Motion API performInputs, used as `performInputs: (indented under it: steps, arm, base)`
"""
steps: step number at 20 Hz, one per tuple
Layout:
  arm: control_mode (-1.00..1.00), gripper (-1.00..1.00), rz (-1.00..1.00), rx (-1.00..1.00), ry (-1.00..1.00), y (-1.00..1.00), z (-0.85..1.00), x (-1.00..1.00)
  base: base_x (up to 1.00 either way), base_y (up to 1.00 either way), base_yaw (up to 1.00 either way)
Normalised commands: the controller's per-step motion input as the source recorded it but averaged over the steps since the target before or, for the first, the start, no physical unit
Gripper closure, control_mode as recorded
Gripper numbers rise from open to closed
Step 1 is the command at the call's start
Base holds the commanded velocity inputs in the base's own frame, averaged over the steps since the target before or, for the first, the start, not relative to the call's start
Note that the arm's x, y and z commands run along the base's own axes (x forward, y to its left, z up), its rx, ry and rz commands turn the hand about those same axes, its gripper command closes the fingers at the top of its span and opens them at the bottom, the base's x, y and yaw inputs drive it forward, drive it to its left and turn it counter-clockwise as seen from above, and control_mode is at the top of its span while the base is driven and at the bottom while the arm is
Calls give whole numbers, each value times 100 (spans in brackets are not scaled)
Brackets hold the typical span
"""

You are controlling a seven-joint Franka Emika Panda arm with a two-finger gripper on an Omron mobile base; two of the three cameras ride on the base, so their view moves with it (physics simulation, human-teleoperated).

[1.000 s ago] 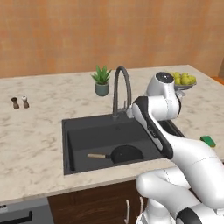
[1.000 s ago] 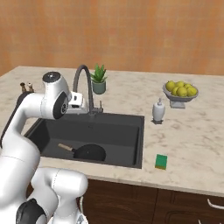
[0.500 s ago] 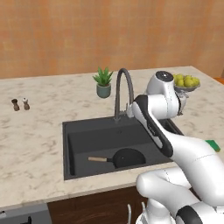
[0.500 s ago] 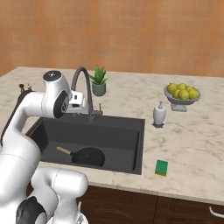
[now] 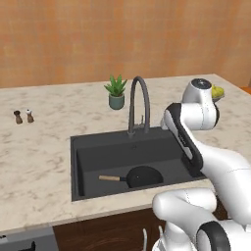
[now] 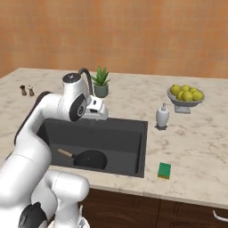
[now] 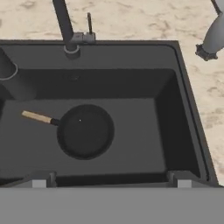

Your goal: Pick the pan and sponge and place them into the sink. Then turn on the water.

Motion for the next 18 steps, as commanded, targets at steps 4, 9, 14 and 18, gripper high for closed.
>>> performInputs:
  steps: [4,9,14,18]
  arm:
    - [-100,-100,-16,0,17,-100,-8,0]
    - [-100,-100,-12,1,16,-100,-4,0]
    - [-100,-100,-1,6,6,-84,-31,1]
    - [-100,-100,0,5,12,-89,-61,0]
  base:
    - [0,0,0]
    - [0,0,0]
    - [0,0,0]
    - [0,0,0]
